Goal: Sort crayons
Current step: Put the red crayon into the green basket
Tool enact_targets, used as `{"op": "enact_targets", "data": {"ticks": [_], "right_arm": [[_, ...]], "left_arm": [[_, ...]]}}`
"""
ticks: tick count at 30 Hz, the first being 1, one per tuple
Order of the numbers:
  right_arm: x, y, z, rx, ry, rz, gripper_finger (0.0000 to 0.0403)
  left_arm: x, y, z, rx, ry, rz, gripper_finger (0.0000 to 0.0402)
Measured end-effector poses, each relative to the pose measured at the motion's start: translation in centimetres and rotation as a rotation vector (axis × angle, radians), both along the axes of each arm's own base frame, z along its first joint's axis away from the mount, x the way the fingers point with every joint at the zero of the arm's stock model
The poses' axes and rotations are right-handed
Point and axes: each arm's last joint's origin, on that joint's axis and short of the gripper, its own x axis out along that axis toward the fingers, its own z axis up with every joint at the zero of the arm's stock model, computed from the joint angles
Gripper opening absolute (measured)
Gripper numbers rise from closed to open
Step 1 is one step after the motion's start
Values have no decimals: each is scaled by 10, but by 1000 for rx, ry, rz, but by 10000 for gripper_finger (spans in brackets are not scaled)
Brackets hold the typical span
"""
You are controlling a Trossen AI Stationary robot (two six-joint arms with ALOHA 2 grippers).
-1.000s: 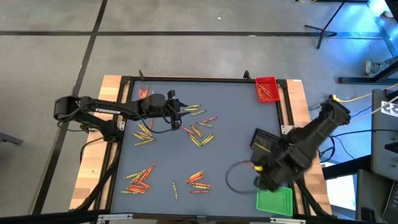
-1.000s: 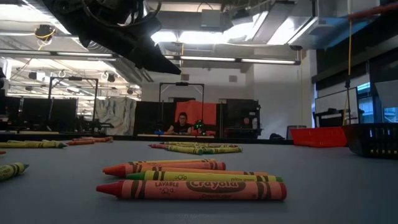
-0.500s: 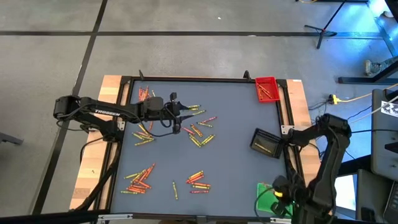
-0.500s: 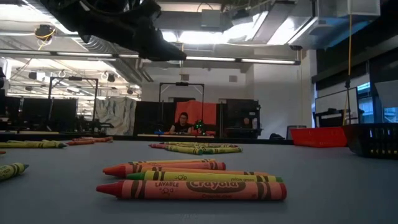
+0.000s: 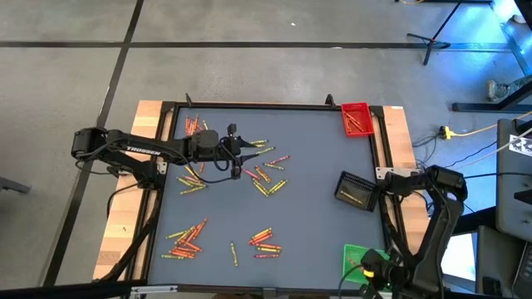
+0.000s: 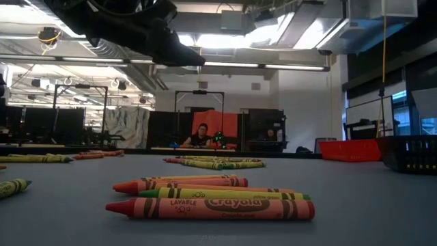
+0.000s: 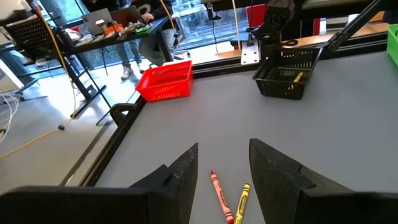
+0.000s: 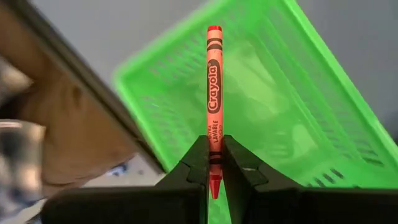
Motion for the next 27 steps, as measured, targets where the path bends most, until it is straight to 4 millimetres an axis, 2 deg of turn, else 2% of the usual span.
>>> {"op": "enact_targets", "data": {"ticks": [6, 8, 12, 17, 22, 27], "right_arm": [[2, 0, -17, -48, 153, -77, 33], [3, -3, -17, -60, 211, -71, 46], [6, -6, -16, -81, 215, -20, 70], [13, -13, -14, -104, 274, 15, 84], [20, -29, 4, -105, 277, 54, 88], [36, -52, 33, -168, 36, 123, 88]], "left_arm": [[0, 0, 0, 3, 1, 0, 127], [0, 0, 0, 3, 1, 0, 127], [0, 0, 0, 2, 4, 0, 127], [0, 0, 0, 2, 5, 0, 127], [0, 0, -1, 1, 6, 0, 127], [0, 0, -1, -1, 14, 0, 127]]}}
